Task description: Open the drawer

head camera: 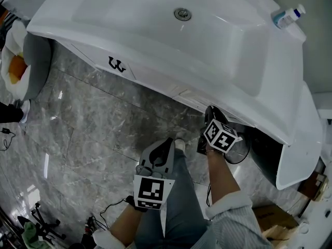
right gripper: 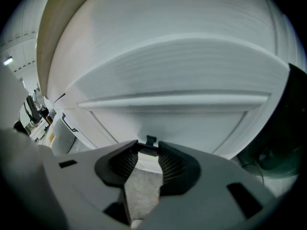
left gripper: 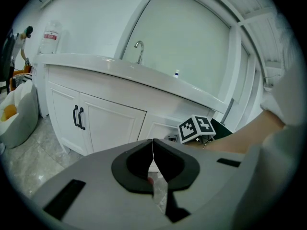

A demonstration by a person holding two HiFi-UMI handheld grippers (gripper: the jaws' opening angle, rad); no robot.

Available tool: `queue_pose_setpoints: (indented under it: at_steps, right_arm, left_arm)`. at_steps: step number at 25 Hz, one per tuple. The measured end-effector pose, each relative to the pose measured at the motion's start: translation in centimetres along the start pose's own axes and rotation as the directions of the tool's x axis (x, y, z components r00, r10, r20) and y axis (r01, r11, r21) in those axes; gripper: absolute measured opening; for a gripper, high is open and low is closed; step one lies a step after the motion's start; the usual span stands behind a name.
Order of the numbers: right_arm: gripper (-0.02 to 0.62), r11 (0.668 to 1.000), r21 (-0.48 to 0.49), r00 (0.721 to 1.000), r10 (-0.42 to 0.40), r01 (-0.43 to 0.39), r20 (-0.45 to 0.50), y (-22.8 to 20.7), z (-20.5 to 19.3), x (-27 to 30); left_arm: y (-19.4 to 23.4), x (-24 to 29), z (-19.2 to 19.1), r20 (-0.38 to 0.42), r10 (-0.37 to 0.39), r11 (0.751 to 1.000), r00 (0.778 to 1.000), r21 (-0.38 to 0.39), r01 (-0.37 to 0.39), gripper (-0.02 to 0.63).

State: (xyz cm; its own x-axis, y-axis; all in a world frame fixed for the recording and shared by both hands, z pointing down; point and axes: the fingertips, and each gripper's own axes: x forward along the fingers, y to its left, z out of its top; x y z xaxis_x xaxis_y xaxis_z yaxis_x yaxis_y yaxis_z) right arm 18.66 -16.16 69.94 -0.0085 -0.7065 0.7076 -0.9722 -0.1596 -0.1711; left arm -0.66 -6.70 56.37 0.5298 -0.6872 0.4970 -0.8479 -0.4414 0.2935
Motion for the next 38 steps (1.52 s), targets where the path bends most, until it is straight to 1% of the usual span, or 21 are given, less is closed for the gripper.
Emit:
queue_pose_setpoints:
  at_steps: [10, 18, 23, 26, 30, 34, 38]
  right_arm:
    - [0.127, 0.996, -0.080, 0.999, 0.033, -0.036, -0.034, 0.8, -1.6, -1.6]
    - [0.123, 0.994, -0.081, 0.997, 0.066, -0.070, -0.050, 1.8, -3.6, -3.1]
    - [0.120, 0.989, -0.106, 0.993, 0.093, -0.100, -0.065, 2.2, -4.7, -3.9]
    - [0.116, 0.979, -0.156, 0.990, 0.119, -0.131, -0.081, 2.3, -5.2, -4.2]
    - [0.101, 0.951, -0.247, 0.980, 0.162, -0.187, -0.115, 2.7, -5.8, -4.7]
    - [0.094, 0.933, -0.276, 0.971, 0.200, -0.230, -0.131, 2.8, -6.4, -5.1]
    - [0.089, 0.925, -0.294, 0.968, 0.208, -0.241, -0.141, 2.8, -6.6, -5.3]
  left_arm:
    - [-0.2, -0.6, 0.2, 0.014, 0.007, 1.000, 1.000, -0.012, -0.007, 0.017]
    - [-0.6, -1.0, 0.1, 0.016, 0.008, 1.000, 1.000, -0.007, -0.008, 0.017]
    - [-0.8, -1.2, 0.2, 0.021, 0.005, 1.000, 1.000, 0.002, -0.005, 0.017]
    - [-0.9, -1.2, 0.1, 0.020, 0.000, 1.000, 1.000, 0.008, 0.000, 0.017]
    - [-1.0, -1.3, 0.0, 0.017, -0.005, 1.000, 1.000, 0.009, 0.005, 0.017]
    - [-1.3, -1.2, -0.1, 0.015, -0.014, 1.000, 1.000, 0.011, 0.013, 0.017]
    - [-1.4, -1.2, -0.1, 0.015, -0.021, 1.000, 1.000, 0.013, 0.021, 0.017]
